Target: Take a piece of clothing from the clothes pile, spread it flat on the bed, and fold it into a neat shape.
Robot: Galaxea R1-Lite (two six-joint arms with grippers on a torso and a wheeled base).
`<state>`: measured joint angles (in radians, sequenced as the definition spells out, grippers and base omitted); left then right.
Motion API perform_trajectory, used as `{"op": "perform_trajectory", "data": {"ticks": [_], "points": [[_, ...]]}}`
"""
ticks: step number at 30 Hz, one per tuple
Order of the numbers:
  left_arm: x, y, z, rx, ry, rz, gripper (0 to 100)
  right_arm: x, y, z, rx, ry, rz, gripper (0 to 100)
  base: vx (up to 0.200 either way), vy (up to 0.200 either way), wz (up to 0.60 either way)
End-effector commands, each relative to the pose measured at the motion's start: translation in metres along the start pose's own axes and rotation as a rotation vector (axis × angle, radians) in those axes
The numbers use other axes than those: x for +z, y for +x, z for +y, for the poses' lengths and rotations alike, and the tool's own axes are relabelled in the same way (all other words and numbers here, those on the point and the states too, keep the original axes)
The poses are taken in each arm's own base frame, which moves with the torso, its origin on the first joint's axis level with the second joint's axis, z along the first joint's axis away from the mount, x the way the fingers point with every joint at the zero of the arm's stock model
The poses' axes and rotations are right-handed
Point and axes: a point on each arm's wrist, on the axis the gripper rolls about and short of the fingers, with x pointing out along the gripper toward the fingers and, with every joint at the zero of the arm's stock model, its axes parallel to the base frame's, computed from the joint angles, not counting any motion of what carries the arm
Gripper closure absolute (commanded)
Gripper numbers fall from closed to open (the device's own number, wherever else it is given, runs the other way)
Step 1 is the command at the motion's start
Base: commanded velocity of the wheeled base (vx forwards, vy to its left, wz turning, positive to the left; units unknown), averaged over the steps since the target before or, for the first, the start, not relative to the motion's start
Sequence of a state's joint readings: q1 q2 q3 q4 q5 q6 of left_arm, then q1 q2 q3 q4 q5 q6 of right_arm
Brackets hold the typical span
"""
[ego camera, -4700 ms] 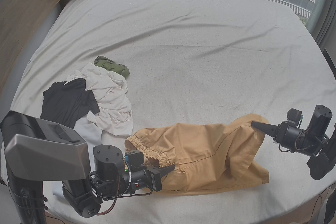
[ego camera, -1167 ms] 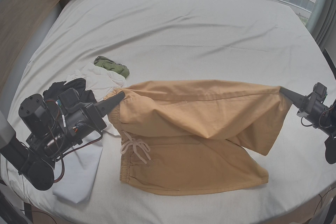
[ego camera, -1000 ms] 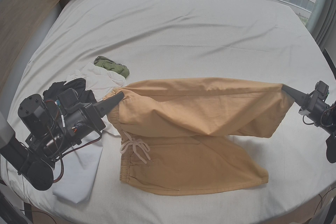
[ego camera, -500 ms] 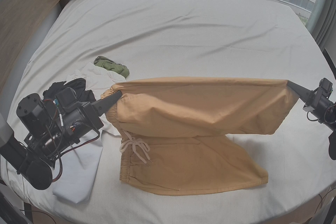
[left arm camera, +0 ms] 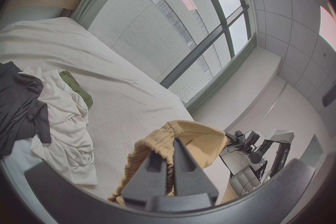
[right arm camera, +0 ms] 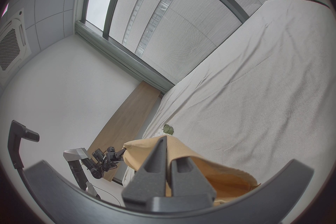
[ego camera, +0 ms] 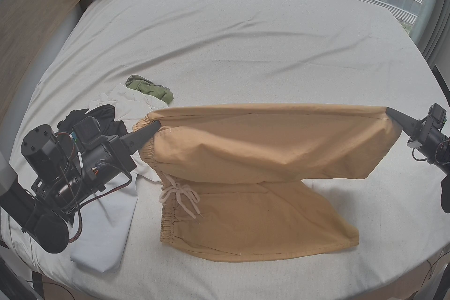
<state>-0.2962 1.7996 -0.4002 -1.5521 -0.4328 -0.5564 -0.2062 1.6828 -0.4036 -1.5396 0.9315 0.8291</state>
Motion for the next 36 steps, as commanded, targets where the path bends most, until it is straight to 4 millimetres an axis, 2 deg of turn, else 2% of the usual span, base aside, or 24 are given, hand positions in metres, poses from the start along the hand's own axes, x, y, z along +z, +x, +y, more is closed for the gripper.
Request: {"op": "perform_trajectory", "data": {"ticks": [1,10,18,36], "points": [[0.001,0.000,0.001,0.002,0.002,-0.003,100,0.000,0.000,0.000,-0.002,0.000,0.000,100,0.000,0.000,0.00],[0.001,0.002,-0.001,-0.006,0.008,-0.004,100,-0.004,0.002,0.001,0.006,0.009,0.011,100,0.000,0.000,0.00],[0.003,0.006,0.001,-0.007,0.013,-0.015,100,-0.007,0.016,0.007,0.055,0.007,0.032,100,0.000,0.000,0.00],[-0.002,0.017,0.013,0.014,0.010,-0.010,100,0.000,0.029,-0.008,0.057,0.003,0.026,100,0.000,0.000,0.00]]}}
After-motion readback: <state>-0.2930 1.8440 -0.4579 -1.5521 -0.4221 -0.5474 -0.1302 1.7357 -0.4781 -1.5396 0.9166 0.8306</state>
